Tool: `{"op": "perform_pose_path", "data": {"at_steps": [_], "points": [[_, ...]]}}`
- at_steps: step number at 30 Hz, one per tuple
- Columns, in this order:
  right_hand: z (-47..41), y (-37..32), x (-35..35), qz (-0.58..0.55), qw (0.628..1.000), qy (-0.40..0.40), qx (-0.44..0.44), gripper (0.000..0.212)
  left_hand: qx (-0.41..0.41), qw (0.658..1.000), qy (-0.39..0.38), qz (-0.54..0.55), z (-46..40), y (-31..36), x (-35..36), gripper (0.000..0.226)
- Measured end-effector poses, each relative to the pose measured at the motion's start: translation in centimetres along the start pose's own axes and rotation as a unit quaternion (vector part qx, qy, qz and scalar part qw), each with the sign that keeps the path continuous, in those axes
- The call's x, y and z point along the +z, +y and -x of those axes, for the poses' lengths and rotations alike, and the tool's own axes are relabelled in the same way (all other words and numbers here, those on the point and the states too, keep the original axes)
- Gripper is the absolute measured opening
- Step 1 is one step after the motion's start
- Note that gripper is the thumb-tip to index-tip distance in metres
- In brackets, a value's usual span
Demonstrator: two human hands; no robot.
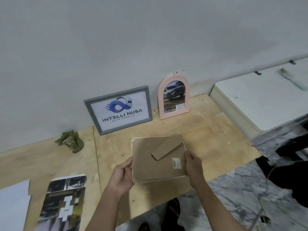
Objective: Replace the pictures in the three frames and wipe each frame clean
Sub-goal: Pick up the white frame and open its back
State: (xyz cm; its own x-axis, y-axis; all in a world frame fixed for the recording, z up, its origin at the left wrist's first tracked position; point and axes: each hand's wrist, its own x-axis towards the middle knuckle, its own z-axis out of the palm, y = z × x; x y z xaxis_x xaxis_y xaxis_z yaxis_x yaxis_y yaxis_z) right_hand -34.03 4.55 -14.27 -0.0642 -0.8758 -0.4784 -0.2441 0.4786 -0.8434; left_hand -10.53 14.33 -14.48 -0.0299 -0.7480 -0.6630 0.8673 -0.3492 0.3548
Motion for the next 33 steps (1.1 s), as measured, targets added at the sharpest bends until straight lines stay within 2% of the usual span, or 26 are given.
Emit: {"op": "perform_pose_path", "data": {"at_steps": [6, 10, 15, 19, 22, 25, 27, 29, 33], "points": [[0.4, 0.8, 0.3, 0.052, 0.998, -0.012, -0.043, 0.046, 0.077, 0.995, 0.057, -0.021, 0.4, 1.6, 1.7, 0.027], [0.6, 1.0, 0.5, 0.044, 0.998, -0.016, -0.047, 0.046, 0.066, 0.995, 0.069, 0.023, 0.1, 1.9, 1.4, 0.018], [0.8, 1.5, 0.3, 0.056, 0.997, -0.014, -0.058, 0.044, 0.061, 0.993, 0.09, 0.041, -0.3, 1.0, 0.6, 0.016], [1.1, 1.9, 0.2, 0.074, 0.994, 0.004, -0.075, 0.046, 0.067, 0.994, 0.085, 0.01, 0.0, 1.0, 1.7, 0.03], [1.3, 2.1, 0.1, 0.077, 0.994, 0.008, -0.077, 0.047, 0.064, 0.991, 0.113, -0.017, -0.3, 1.6, 2.2, 0.028], [1.4, 2.3, 0.1, 0.086, 0.993, 0.014, -0.082, 0.044, 0.06, 0.988, 0.141, -0.008, -0.4, 1.6, 2.1, 0.03], [1.5, 2.4, 0.2, 0.09, 0.992, 0.014, -0.085, 0.044, 0.054, 0.988, 0.143, 0.012, 0.3, 1.5, 2.8, 0.042], [1.7, 2.4, 0.3, 0.09, 0.993, 0.012, -0.081, 0.045, 0.048, 0.989, 0.136, 0.019, 0.8, 1.2, 3.5, 0.043], [2.2, 3.0, 0.1, 0.063, 0.995, 0.036, -0.067, 0.042, 0.06, 0.989, 0.12, -0.07, 1.2, 1.5, 4.9, 0.039]]}}
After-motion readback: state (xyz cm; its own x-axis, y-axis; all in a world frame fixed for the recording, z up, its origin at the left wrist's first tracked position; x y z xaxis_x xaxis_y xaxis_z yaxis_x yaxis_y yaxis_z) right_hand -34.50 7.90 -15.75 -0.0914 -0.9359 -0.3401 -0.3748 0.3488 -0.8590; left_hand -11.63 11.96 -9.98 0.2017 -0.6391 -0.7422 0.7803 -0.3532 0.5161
